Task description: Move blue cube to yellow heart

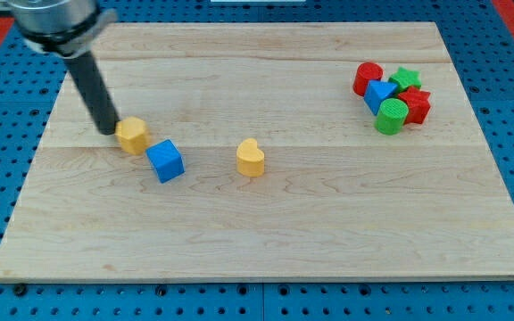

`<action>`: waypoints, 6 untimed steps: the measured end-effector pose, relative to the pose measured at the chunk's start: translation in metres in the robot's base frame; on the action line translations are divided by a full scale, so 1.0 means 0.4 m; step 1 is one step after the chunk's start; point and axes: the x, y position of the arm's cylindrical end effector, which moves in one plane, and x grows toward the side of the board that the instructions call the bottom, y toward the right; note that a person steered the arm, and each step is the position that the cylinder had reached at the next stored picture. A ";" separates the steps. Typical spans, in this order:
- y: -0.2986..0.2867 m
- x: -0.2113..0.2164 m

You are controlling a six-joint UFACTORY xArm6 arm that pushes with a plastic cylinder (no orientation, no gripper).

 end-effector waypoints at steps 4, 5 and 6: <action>-0.088 0.100; 0.007 0.192; 0.263 0.193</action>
